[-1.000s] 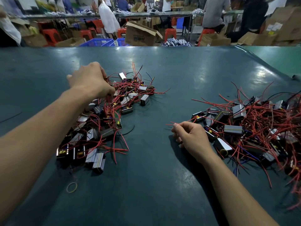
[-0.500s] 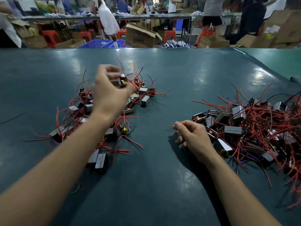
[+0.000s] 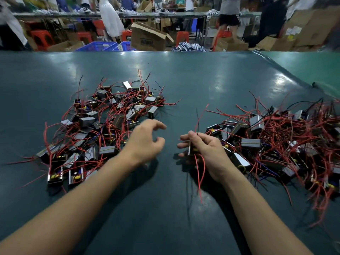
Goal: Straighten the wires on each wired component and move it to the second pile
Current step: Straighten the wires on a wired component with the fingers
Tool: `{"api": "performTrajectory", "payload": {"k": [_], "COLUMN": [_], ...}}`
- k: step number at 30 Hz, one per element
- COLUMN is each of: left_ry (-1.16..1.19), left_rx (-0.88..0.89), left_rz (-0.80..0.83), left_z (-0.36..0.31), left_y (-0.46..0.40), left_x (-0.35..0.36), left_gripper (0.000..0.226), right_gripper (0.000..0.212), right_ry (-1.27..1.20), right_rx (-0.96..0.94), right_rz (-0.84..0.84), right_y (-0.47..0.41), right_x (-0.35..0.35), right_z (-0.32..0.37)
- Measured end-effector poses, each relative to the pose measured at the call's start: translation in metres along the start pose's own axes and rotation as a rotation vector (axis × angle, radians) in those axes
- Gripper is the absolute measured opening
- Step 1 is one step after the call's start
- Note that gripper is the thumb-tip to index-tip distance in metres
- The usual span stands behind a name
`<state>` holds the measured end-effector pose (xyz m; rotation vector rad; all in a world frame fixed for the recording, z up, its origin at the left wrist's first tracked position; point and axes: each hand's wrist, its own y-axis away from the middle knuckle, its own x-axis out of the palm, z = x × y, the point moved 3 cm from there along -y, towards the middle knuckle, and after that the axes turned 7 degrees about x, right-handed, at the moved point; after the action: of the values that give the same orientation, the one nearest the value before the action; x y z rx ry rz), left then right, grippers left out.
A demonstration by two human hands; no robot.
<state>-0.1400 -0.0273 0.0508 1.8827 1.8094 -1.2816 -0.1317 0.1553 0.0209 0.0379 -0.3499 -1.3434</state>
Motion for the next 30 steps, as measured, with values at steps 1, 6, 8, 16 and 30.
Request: {"api": "performTrajectory", "payload": {"k": [1, 6, 8, 16, 30], "left_ry": [-0.113, -0.452, -0.627, -0.483, 0.201], "left_rx": [-0.063, -0.236, -0.313, -0.385, -0.184], "left_rz": [-0.003, 0.023, 0.078, -0.166, -0.068], "left_z": [0.015, 0.062, 0.07, 0.072, -0.028], "left_y": [-0.011, -0.056, -0.063, -0.057, 0.049], "left_x": [-0.007, -0.021, -0.021, -0.038, 0.023], "left_gripper": [0.033, 0.045, 0.049, 0.042, 0.025], "right_gripper": [0.027, 0.023, 0.022, 0.02, 0.015], "right_ry": [0.015, 0.114, 0.129, 0.167, 0.05], "right_rx": [0.002, -0.011, -0.007, -0.007, -0.103], "right_rz": [0.003, -0.02, -0.018, -0.019, -0.021], "right_y": [-0.001, -0.004, -0.004, -0.006, 0.002], "right_x": [0.001, -0.001, -0.001, -0.002, -0.002], "right_z": [0.0, -0.002, -0.002, -0.003, -0.001]}}
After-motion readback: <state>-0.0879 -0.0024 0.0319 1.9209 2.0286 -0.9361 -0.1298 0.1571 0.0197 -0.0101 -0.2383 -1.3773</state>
